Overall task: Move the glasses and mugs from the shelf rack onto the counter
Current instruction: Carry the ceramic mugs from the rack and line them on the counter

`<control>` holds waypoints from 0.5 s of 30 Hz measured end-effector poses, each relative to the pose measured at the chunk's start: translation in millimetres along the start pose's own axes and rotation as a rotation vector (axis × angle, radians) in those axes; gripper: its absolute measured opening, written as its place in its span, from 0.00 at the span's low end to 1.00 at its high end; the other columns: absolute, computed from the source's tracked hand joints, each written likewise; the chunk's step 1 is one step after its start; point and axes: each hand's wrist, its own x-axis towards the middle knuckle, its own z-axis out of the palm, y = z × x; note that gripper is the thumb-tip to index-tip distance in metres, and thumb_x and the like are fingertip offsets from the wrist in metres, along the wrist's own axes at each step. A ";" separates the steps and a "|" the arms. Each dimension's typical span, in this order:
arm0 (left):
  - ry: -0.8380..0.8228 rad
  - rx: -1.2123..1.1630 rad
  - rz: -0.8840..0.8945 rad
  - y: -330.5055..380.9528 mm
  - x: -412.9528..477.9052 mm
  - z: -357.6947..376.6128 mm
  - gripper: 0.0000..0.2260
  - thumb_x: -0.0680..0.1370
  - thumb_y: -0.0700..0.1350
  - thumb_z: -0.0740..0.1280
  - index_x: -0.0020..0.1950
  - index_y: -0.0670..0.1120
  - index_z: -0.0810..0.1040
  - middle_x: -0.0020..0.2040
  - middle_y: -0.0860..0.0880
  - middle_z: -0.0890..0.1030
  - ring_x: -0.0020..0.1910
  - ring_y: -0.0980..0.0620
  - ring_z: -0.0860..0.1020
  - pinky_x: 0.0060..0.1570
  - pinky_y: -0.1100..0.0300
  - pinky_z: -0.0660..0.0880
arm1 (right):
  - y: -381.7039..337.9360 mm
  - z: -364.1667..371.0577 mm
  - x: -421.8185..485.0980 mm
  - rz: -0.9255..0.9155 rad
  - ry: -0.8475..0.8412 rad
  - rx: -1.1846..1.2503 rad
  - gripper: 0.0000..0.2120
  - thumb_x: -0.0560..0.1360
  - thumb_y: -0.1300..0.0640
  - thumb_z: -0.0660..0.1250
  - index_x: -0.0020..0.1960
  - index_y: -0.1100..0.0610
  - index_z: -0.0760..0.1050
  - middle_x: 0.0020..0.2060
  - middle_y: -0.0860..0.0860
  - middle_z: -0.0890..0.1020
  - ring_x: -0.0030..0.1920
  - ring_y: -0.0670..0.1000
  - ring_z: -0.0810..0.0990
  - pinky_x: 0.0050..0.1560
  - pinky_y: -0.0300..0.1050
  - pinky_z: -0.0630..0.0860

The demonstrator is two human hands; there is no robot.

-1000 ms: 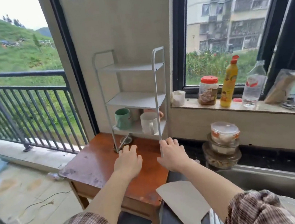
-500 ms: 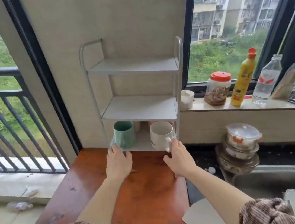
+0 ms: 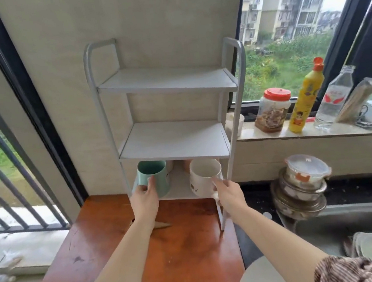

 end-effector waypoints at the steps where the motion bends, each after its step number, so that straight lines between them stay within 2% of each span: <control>1: 0.000 -0.020 -0.028 -0.2 0.7 0.8 0.17 0.79 0.58 0.61 0.39 0.47 0.72 0.38 0.48 0.76 0.35 0.53 0.73 0.36 0.59 0.71 | -1.4 -0.3 0.0 0.046 0.001 0.041 0.20 0.78 0.43 0.61 0.46 0.61 0.78 0.37 0.52 0.78 0.39 0.52 0.76 0.48 0.50 0.76; 3: 0.011 -0.070 -0.081 1.1 0.7 1.6 0.17 0.77 0.59 0.62 0.37 0.48 0.72 0.39 0.48 0.76 0.39 0.50 0.75 0.41 0.56 0.73 | -5.0 -0.6 -1.0 0.126 -0.008 0.087 0.20 0.76 0.42 0.63 0.45 0.59 0.79 0.33 0.52 0.77 0.36 0.51 0.75 0.49 0.51 0.78; 4: 0.018 -0.100 -0.106 2.3 0.0 1.4 0.17 0.77 0.60 0.63 0.37 0.48 0.73 0.40 0.48 0.77 0.41 0.48 0.76 0.43 0.54 0.73 | -6.7 -0.2 -2.1 0.156 -0.015 0.093 0.19 0.76 0.41 0.64 0.44 0.58 0.79 0.33 0.51 0.77 0.37 0.52 0.76 0.52 0.52 0.80; 6: 0.020 -0.168 -0.155 2.3 -0.3 0.6 0.17 0.76 0.61 0.64 0.37 0.48 0.73 0.41 0.48 0.77 0.46 0.46 0.76 0.45 0.53 0.74 | -9.7 1.6 -5.1 0.202 -0.028 0.115 0.17 0.75 0.41 0.66 0.42 0.56 0.77 0.35 0.52 0.79 0.41 0.52 0.78 0.57 0.54 0.80; 9: 0.012 -0.261 -0.232 0.5 -1.3 -4.5 0.16 0.73 0.62 0.68 0.40 0.49 0.74 0.47 0.47 0.78 0.51 0.43 0.77 0.54 0.47 0.78 | -9.4 4.7 -8.0 0.267 -0.050 0.209 0.17 0.73 0.41 0.68 0.40 0.54 0.73 0.43 0.55 0.80 0.49 0.57 0.81 0.56 0.55 0.80; 11: 0.020 -0.317 -0.276 -1.1 -1.6 -7.9 0.16 0.71 0.60 0.71 0.47 0.49 0.75 0.52 0.47 0.78 0.55 0.42 0.77 0.55 0.44 0.78 | -5.5 7.4 -7.7 0.290 -0.064 0.281 0.19 0.73 0.41 0.69 0.48 0.57 0.74 0.46 0.56 0.80 0.52 0.58 0.80 0.54 0.57 0.80; 13: 0.033 -0.357 -0.303 -2.5 -2.7 -9.9 0.16 0.71 0.57 0.72 0.50 0.48 0.75 0.53 0.48 0.77 0.56 0.43 0.76 0.57 0.44 0.77 | -0.7 9.5 -6.6 0.299 -0.063 0.353 0.24 0.72 0.41 0.71 0.59 0.57 0.74 0.52 0.57 0.80 0.54 0.59 0.78 0.54 0.57 0.80; 15: 0.038 -0.383 -0.315 -3.1 -6.0 -11.9 0.16 0.71 0.56 0.72 0.52 0.47 0.75 0.53 0.48 0.77 0.56 0.44 0.75 0.58 0.46 0.76 | 2.7 9.1 -6.5 0.289 -0.057 0.428 0.26 0.72 0.44 0.72 0.64 0.57 0.73 0.54 0.57 0.79 0.56 0.60 0.78 0.56 0.58 0.79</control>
